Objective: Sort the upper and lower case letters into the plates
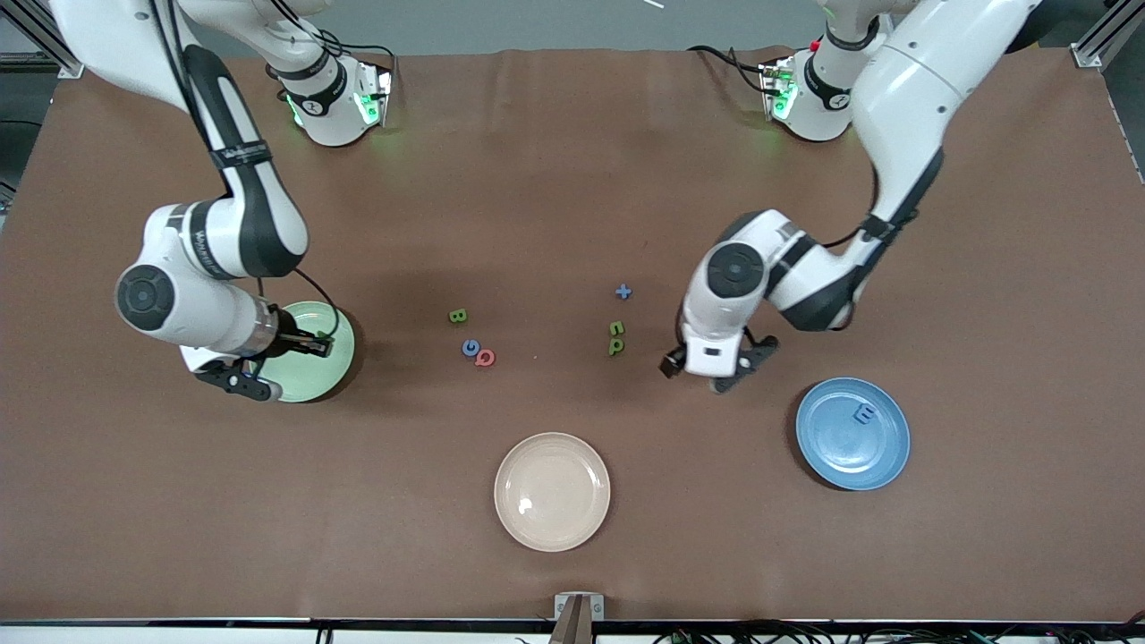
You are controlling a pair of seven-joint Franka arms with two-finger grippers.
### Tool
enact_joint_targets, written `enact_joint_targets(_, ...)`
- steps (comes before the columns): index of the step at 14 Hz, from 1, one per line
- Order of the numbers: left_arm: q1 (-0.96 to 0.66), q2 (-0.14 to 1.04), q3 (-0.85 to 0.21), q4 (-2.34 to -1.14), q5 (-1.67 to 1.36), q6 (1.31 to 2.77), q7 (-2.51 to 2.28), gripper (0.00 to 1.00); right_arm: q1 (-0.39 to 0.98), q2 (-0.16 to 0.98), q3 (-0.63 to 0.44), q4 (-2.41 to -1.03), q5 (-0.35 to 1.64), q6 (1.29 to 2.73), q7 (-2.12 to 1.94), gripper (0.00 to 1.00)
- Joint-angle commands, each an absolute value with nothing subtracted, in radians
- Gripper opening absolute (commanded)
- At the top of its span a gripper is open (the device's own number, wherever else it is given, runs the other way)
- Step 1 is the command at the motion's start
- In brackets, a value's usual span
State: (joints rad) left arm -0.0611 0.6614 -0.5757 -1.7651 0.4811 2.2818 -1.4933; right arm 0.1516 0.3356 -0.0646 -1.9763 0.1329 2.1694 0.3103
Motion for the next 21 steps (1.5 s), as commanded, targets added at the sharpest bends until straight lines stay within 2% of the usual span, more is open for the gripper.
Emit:
enact_joint_targets(1,-0.139,0.731,-0.572,-1.695,0.480,2.276,-1.474,0.97,0.098,0.317,-0.046,-2.118,0.127,2.314,0.227,0.00)
enact_joint_targets(4,-0.254,0.807,-0.565,-1.602,0.495,2.278,-1.444,0.90,0.074,0.325,-0.046,-2.186,0.127,2.385,0.181,0.01)
enact_joint_targets(6,-0.290,0.828,-0.563,-1.589,0.494,2.279,-1.361,0.85,0.075,0.330,-0.046,-2.223,0.127,2.422,0.181,0.02)
enact_joint_targets(8,-0.293,0.831,-0.554,-1.588,0.485,2.278,-1.208,0.75,0.072,0.353,-0.048,-2.232,0.127,2.434,0.179,0.02)
enact_joint_targets(11,-0.290,0.833,-0.554,-1.571,0.491,2.278,-1.128,0.71,0.069,0.383,-0.048,-2.232,0.127,2.485,0.178,0.02)
enact_joint_targets(12,-0.287,0.831,-0.554,-1.569,0.488,2.278,-1.079,0.71,0.069,0.391,-0.048,-2.232,0.127,2.497,0.178,0.06)
enact_joint_targets(13,-0.281,0.831,-0.554,-1.569,0.494,2.278,-1.033,0.71,0.064,0.393,-0.046,-2.230,0.127,2.497,0.178,0.29)
enact_joint_targets(14,-0.279,0.831,-0.549,-1.569,0.489,2.278,-0.978,0.71,0.052,0.391,-0.046,-2.229,0.127,2.496,0.179,0.77)
enact_joint_targets(15,-0.282,0.831,-0.539,-1.569,0.483,2.278,-0.957,0.71,0.049,0.388,-0.046,-2.227,0.127,2.488,0.178,1.00)
enact_joint_targets(17,-0.285,0.831,-0.519,-1.569,0.494,2.278,-0.930,0.71,0.054,0.368,-0.046,-2.220,0.127,2.467,0.190,1.00)
enact_joint_targets(20,-0.285,0.834,-0.514,-1.569,0.491,2.278,-0.884,0.67,0.060,0.307,-0.037,-2.128,0.140,2.262,0.195,1.00)
enact_joint_targets(21,-0.291,0.844,-0.514,-1.569,0.488,2.278,-0.885,0.66,0.080,0.289,-0.031,-2.117,0.140,2.235,0.193,1.00)
